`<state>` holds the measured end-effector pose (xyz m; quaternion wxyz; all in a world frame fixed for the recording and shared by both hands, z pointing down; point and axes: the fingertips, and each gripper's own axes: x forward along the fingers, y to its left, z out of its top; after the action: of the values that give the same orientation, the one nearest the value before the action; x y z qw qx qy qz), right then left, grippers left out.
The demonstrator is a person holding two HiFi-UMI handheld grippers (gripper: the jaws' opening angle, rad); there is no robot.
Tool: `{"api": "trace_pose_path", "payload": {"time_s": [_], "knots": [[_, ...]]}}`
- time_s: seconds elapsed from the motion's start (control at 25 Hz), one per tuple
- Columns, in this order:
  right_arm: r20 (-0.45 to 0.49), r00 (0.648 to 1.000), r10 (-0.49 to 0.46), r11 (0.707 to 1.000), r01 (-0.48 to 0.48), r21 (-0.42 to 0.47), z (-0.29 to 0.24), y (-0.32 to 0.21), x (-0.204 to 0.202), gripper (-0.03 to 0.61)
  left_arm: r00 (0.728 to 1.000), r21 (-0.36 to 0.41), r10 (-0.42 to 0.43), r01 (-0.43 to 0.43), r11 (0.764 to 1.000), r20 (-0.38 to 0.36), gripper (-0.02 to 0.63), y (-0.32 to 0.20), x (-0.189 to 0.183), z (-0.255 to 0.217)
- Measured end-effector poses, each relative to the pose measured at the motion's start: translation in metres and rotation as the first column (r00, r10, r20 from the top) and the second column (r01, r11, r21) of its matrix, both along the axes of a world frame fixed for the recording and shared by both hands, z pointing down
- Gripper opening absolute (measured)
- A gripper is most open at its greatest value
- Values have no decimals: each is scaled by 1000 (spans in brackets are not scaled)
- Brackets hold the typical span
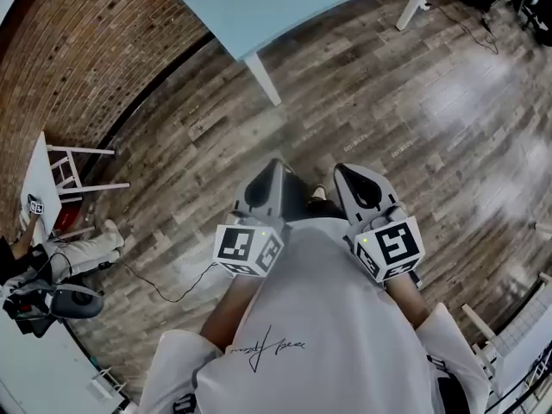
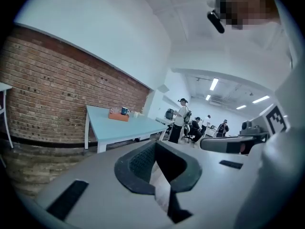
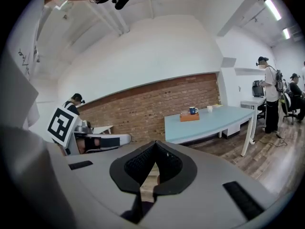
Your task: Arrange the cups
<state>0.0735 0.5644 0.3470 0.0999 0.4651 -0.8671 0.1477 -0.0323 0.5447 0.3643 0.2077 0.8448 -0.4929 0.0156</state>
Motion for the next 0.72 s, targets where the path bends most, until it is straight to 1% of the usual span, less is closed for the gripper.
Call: {"api": "trace_pose_path", "payload": {"time_s": [0.16,0.24,0.52,0.72], "knots": [[25,1000,-7,1000,8,-28,3,-10,-11,20,998,9,-25,24,1000,54,8,-7,-5,3],[28,1000,-10,1000,11,-27,3,-14,-14,20,997,12,-23,22,1000,70,8,-12,-3,3],[23,1000,14,999,-13,-38,7,-37,-3,21,996,21,11,-13,1000,84,8,-39,11,2],[32,999,-10,998,12,-66,11,-47,1,21,992,-21,59,-57,998,112,8,-52,27,14]]}}
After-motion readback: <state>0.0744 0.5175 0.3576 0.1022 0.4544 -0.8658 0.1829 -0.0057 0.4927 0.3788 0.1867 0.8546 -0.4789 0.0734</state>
